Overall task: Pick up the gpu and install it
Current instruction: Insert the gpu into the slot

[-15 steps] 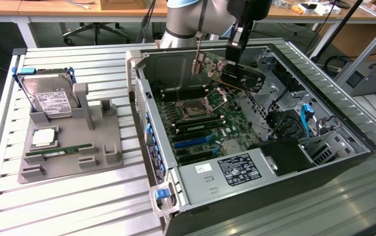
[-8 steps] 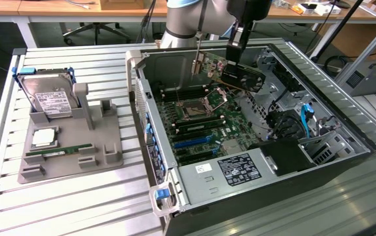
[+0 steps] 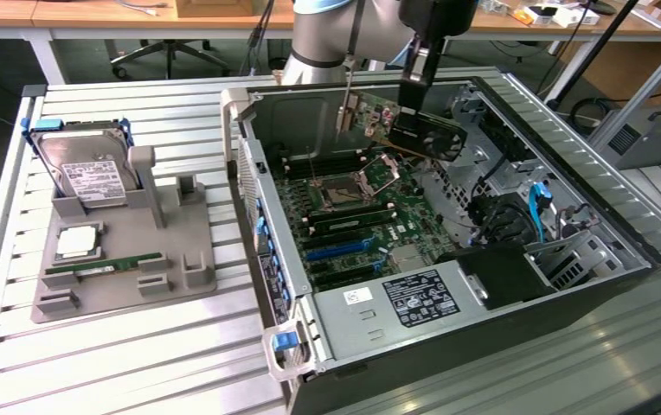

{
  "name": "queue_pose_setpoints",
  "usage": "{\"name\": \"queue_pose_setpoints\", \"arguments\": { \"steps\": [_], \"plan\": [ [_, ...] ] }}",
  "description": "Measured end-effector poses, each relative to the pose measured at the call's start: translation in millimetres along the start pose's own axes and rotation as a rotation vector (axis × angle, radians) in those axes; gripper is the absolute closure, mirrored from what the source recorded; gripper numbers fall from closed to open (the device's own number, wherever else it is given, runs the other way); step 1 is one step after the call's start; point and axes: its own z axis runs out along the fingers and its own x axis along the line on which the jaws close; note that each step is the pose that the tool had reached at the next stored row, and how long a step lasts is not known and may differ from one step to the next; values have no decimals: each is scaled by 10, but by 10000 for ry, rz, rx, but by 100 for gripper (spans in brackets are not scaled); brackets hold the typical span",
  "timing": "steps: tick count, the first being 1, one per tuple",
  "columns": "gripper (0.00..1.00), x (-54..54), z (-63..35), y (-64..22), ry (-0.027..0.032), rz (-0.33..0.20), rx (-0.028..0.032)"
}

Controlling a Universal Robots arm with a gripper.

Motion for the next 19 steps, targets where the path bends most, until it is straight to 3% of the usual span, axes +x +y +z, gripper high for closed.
{"name": "queue_pose_setpoints", "arguments": {
  "steps": [7,19],
  "plan": [
    [73,-2,0,-2,-56,-861,0],
    [73,-2,0,-2,-72,-1052,-3]
  ]
}}
